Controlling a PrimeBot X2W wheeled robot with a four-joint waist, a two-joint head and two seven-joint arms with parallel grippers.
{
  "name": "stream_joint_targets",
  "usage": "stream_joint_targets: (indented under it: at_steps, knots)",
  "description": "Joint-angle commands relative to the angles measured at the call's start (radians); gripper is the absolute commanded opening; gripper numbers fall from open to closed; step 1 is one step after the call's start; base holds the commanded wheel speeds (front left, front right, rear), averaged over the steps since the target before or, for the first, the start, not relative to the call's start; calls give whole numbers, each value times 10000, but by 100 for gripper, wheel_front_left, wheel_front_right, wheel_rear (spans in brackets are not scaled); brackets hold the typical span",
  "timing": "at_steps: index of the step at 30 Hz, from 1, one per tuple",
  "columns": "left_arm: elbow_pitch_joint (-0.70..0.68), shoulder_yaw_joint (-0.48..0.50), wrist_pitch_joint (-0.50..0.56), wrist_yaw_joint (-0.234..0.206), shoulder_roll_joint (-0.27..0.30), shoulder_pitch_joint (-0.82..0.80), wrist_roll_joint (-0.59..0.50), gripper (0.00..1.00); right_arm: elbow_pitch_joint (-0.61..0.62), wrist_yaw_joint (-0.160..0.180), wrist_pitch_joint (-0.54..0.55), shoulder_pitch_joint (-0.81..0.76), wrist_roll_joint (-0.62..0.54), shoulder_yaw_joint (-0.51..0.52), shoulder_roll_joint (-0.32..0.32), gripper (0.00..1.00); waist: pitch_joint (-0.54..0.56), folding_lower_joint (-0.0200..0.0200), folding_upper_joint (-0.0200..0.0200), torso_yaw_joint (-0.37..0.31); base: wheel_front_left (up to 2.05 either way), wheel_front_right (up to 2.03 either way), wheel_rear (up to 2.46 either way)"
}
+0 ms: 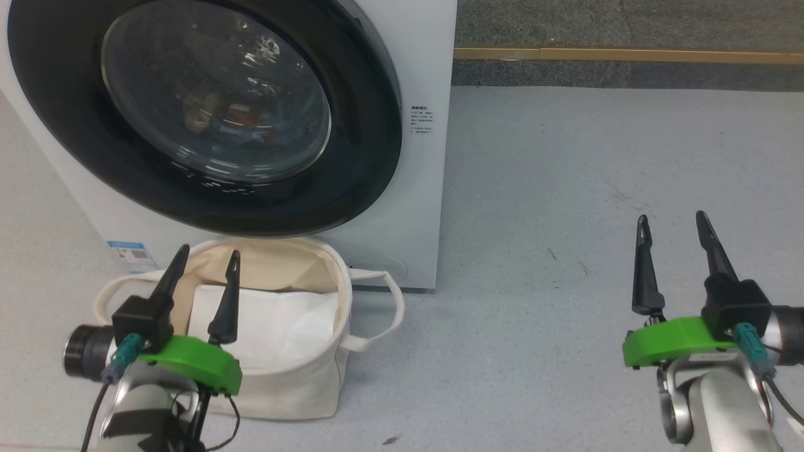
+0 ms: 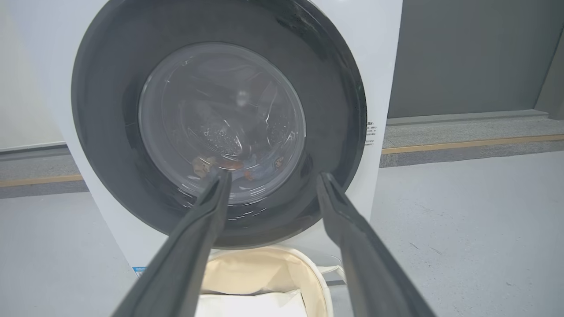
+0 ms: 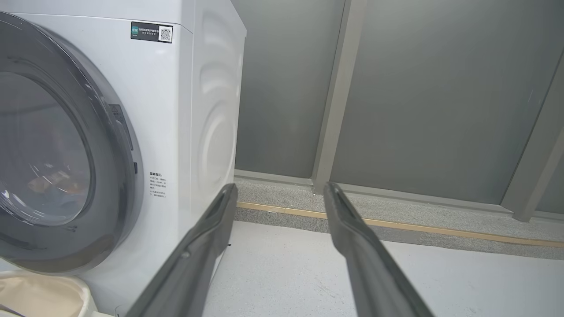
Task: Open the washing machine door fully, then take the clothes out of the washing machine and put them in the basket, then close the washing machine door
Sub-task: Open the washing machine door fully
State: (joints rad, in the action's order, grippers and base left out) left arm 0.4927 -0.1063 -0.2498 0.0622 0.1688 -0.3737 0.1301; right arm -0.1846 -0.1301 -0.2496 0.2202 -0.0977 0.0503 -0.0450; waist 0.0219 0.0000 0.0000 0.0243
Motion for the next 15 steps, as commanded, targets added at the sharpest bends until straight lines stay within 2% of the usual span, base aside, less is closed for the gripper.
stream_joint_targets:
  at_steps: [1, 12, 13, 14, 15]
  knots:
    - [-186, 438, -120, 22, 190, -599, 76, 100, 305, -6, -122, 402, 88, -180, -58, 100, -3, 0, 0, 2, 0, 0, 0]
    - [318, 564, -120, 64, 142, -758, 119, 100, 160, -6, -122, 435, 1487, -68, -54, 100, -67, 0, 0, 52, 0, 0, 0]
    - [318, 568, -120, 69, 128, -764, 120, 100, 162, -6, -122, 474, 1728, -79, -54, 63, -78, 0, 0, 69, 0, 0, 0]
    - [308, 579, -120, 74, 110, -762, 130, 100, 190, -6, -122, 514, 2058, -54, -54, 19, -97, 0, 0, 86, 0, 0, 0]
    - [286, 597, -120, 71, 98, -752, 136, 100, 138, -6, -122, 539, 2526, -23, -54, 0, -121, 0, 0, 101, 0, 0, 0]
